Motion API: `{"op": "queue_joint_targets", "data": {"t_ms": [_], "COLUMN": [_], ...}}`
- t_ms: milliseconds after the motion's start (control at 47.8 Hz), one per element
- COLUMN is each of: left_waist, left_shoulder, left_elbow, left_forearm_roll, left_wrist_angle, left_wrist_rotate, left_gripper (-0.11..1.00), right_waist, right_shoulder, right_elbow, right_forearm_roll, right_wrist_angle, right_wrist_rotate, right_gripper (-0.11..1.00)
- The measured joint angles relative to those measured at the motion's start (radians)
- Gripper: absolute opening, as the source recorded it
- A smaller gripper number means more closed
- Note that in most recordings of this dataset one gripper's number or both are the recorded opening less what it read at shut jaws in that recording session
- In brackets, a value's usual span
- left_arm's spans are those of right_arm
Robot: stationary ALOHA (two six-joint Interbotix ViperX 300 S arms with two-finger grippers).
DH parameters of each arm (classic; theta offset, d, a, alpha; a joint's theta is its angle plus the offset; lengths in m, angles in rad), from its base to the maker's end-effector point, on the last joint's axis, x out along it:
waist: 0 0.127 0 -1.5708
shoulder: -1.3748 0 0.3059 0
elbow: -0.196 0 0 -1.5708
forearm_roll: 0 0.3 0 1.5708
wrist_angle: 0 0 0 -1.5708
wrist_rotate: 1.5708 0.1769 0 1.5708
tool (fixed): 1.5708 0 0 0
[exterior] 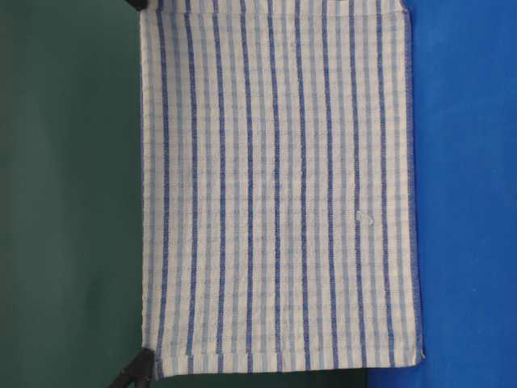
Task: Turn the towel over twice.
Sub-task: 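Swing the held edge over and lay it down at the near side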
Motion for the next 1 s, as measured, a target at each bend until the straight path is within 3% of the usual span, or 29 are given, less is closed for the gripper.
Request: {"op": "queue_joint_targets", "data": {"t_ms": [230,376,606,774,1004], "left_waist": [0.000,-0.020,-0.144,-0.262,-0.448], "left_shoulder": [-0.008,-0.008,0.014,0.089,0.278], "left_elbow": [-0.011,-0.009,0.048,0.129,0.195], "left_forearm_roll": [0.000,0.000,0.000,-0.006,-0.008], "left_wrist_angle": [0.005,0.044,0.158,0.152,0.048], "left_wrist_rotate": [0.000,-0.005,-0.066,-0.110,-0.276], "left_gripper": [0.05,0.05,0.05,0.05,0.05], "right_waist": [0.005,0.054,0.262,0.443,0.637], "right_shoulder": [0.000,0.000,0.006,0.064,0.213], "right_elbow": [0.000,0.006,0.092,0.160,0.201], "right_forearm_roll": [0.000,0.015,0.152,0.255,0.287], "right_wrist_angle": [0.014,0.084,0.239,0.256,0.186], "right_wrist_rotate": [0.000,0.011,0.052,0.115,0.252], "right_gripper": [0.06,0.06,0.06,0.06,0.06]}}
